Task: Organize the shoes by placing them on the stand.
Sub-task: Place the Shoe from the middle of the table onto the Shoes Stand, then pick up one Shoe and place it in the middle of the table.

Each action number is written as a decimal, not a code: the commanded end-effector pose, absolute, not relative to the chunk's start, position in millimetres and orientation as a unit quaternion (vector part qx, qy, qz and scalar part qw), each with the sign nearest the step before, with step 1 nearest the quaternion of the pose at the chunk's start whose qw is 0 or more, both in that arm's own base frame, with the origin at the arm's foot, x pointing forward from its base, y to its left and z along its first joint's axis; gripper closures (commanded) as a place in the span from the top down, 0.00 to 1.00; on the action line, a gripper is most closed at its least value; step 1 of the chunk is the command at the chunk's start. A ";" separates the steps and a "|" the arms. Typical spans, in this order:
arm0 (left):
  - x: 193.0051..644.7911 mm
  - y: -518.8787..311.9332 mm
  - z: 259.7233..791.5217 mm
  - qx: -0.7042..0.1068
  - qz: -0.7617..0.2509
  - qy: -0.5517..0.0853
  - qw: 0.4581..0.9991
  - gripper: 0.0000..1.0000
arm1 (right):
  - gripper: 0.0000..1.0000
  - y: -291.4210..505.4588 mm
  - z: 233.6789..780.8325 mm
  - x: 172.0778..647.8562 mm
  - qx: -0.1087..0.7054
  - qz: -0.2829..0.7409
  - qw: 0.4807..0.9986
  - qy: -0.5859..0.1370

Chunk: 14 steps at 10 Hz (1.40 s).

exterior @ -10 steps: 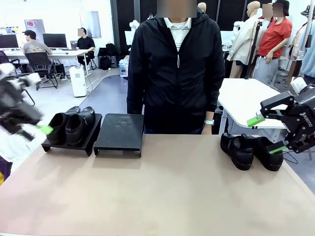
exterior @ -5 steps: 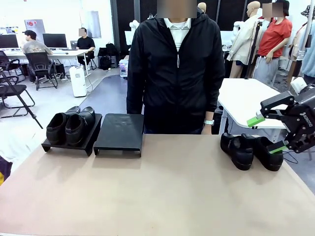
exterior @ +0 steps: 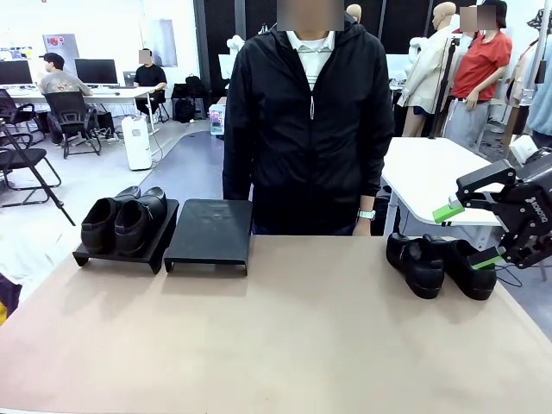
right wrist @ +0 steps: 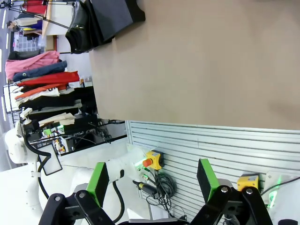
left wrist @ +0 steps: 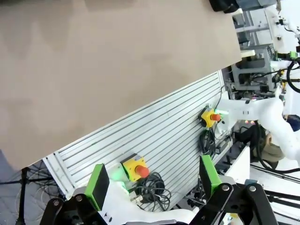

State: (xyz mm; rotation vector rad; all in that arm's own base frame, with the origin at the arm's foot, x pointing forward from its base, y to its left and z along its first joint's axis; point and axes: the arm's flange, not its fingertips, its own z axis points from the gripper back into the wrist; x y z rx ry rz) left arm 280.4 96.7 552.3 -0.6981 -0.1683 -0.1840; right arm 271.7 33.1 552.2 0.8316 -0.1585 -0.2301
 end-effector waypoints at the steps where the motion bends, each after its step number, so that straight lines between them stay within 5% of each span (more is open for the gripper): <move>1: 279.4 102.5 553.8 -0.351 -0.099 -0.087 0.927 1.00 | 1.00 32.4 553.3 273.8 0.414 -0.099 0.901 -0.082; 9: 279.4 102.5 553.8 -0.351 -0.099 -0.087 0.927 1.00 | 1.00 33.1 552.2 271.7 0.403 -0.111 0.905 -0.077; 11: 279.4 102.5 553.8 -0.351 -0.099 -0.087 0.927 1.00 | 1.00 75.0 552.9 371.5 0.279 -0.034 0.959 -0.042; 14: 279.4 102.5 553.8 -0.351 -0.099 -0.087 0.927 1.00 | 1.00 30.7 521.5 510.0 0.096 -0.071 0.976 -0.183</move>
